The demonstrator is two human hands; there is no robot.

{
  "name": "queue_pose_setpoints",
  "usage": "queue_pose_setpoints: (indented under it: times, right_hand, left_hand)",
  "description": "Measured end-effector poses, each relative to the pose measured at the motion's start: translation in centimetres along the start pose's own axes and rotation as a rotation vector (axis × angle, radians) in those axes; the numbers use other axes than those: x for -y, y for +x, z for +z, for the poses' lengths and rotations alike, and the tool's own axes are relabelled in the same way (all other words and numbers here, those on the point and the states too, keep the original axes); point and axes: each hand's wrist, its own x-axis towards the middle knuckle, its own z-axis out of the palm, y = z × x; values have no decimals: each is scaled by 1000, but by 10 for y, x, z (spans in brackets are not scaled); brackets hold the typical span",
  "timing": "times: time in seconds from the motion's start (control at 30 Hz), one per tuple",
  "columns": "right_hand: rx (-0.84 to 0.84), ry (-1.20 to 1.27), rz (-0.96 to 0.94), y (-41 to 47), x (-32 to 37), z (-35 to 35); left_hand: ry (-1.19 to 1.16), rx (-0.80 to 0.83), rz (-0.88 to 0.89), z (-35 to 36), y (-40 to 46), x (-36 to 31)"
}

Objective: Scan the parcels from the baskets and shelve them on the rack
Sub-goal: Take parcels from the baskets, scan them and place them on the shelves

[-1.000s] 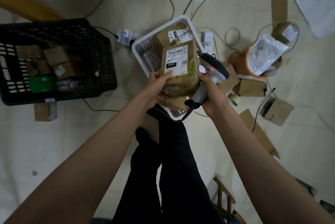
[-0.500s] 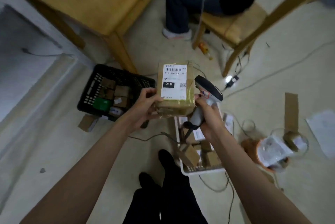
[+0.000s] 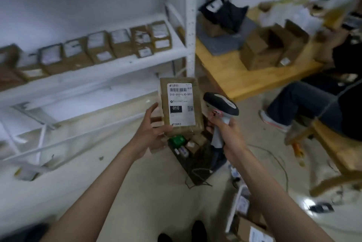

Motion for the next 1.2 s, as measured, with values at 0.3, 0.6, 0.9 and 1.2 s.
queue_pose_setpoints:
  times: [0.3,0.6,0.9,1.2]
  right_hand:
    - [347,-240,-207,-29,50,143]
    - [424,-315,-286,-66,83,226]
    - [468,-318,-304,-83,106,269]
    - [521,-209,-420,-64,148,294]
  left_hand:
    - [56,-296,293,-110,-35,-34]
    - [143,-454,525,-173,-53,-71]
    - [172,-493,637,-214,-57,-92]
    - [154,-536,761,-243,-41,-154]
